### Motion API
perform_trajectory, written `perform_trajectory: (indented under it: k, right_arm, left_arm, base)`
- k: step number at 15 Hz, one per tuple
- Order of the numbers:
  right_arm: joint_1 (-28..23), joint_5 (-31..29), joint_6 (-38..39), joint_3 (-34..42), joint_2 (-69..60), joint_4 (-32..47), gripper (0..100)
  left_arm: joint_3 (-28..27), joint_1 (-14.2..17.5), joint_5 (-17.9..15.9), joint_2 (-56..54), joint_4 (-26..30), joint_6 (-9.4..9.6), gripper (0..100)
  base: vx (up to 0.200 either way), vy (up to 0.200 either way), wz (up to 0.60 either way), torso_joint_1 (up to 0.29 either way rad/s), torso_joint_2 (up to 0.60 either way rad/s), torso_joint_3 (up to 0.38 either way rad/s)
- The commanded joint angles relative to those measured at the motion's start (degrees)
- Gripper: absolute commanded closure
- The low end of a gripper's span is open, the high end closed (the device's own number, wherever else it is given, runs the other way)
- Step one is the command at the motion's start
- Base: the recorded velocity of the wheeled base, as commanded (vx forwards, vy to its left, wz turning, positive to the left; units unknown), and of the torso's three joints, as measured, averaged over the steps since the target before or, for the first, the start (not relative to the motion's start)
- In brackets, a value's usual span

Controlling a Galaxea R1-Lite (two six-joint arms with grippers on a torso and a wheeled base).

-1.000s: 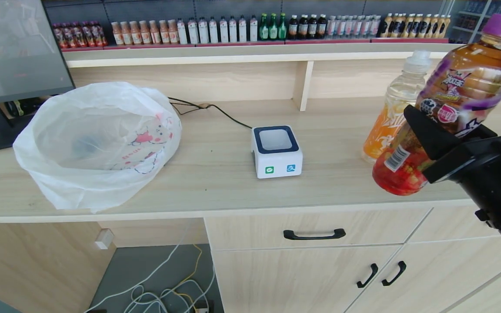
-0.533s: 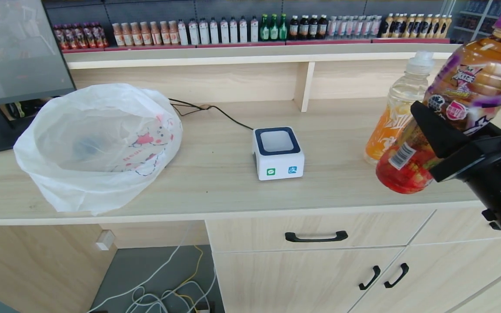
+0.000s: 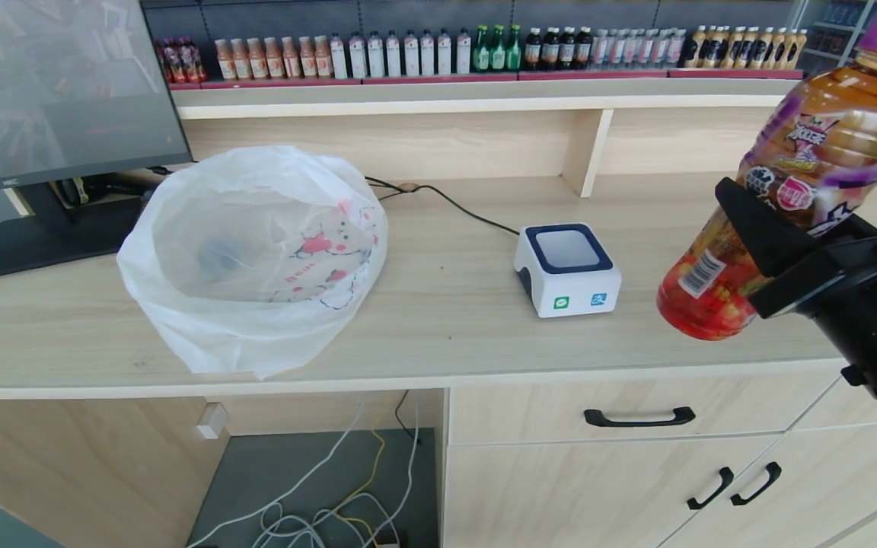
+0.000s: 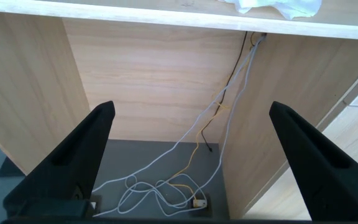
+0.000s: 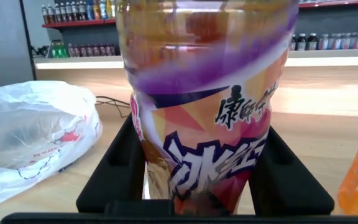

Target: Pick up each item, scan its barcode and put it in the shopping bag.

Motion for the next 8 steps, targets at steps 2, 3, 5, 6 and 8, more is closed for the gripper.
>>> perform_trajectory:
  k: [2, 3, 5, 6, 8]
  right_arm:
    - [0.07, 0.21, -0.57, -1.15, 1.07, -0.01, 100]
    - [0.07, 0.21, -0.57, -1.59, 1.60, -0.01, 100]
    - [0.07, 0.30, -1.18, -3.09, 2.48, -0.01, 100]
    - [-0.02, 0.47, -1.97, -3.96, 2.83, -0.01, 100]
    - [-0.72, 7.24, -7.77, -9.33, 4.94, 0.43, 100]
  left_arm:
    - [0.00, 0.00, 0.00, 0.01, -0.01, 0.18, 0]
    - [0.00, 0.00, 0.00, 0.01, -0.01, 0.18, 0]
    - [0.00, 0.00, 0.00, 0.01, -0.01, 0.18, 0]
    - [0.00, 0.00, 0.00, 0.01, -0.01, 0.18, 0]
    - [0.00, 0.00, 0.00, 0.01, -0.01, 0.18, 0]
  base:
    - [0.000, 0.000, 0.00, 0.000, 0.00, 0.000]
    - [0.000, 0.000, 0.00, 0.000, 0.00, 0.000]
    - [0.000, 0.000, 0.00, 0.000, 0.00, 0.000]
    - [0.000, 0.000, 0.00, 0.000, 0.00, 0.000]
    - [0.000, 0.000, 0.00, 0.000, 0.00, 0.000]
